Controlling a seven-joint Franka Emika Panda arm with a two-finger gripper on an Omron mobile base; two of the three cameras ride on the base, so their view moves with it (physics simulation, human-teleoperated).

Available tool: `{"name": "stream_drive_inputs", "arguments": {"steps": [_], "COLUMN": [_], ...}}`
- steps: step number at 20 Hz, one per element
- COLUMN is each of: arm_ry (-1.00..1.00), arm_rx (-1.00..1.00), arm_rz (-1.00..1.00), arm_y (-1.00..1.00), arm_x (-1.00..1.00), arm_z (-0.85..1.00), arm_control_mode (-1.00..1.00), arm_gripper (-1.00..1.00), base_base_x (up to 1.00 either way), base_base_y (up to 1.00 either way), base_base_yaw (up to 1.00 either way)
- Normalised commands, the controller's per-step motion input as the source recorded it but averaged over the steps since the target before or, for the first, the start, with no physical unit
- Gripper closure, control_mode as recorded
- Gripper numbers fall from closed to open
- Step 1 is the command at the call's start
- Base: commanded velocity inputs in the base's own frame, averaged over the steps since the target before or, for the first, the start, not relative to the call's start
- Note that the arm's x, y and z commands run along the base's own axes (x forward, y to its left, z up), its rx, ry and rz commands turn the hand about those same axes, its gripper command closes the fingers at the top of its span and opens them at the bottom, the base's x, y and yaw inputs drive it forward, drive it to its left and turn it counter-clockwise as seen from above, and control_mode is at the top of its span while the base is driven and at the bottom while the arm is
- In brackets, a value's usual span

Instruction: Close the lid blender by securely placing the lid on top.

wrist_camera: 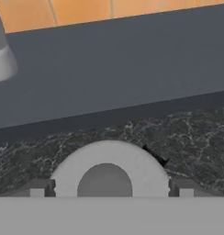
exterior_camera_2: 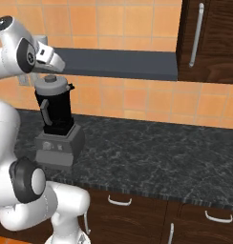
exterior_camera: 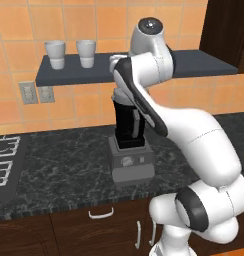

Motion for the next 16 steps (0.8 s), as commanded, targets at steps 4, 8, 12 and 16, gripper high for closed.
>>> {"name": "stream_drive_inputs", "arguments": {"steps": [4,8,12,16], "arm_ry": [-0.08,-0.06,-0.01,0.00], "arm_rx": [0.12,0.15,0.04,0.00], "arm_rz": [-0.06,-0.09,-0.04,0.00], "arm_y": [-0.94,-1.00,-0.79,-0.49], "arm_x": [-0.73,-0.79,-0.28,0.00], "arm_z": [-0.09,-0.50,-0.29,-0.27], "arm_control_mode": [-1.00,-1.00,-1.00,-1.00], "arm_gripper": [-1.00,-1.00,-1.00,-1.00], "base_base_x": [0.00,0.00,0.00,0.00], "base_base_y": [0.00,0.00,0.00,0.00], "base_base_yaw": [0.00,0.00,0.00,0.00]}}
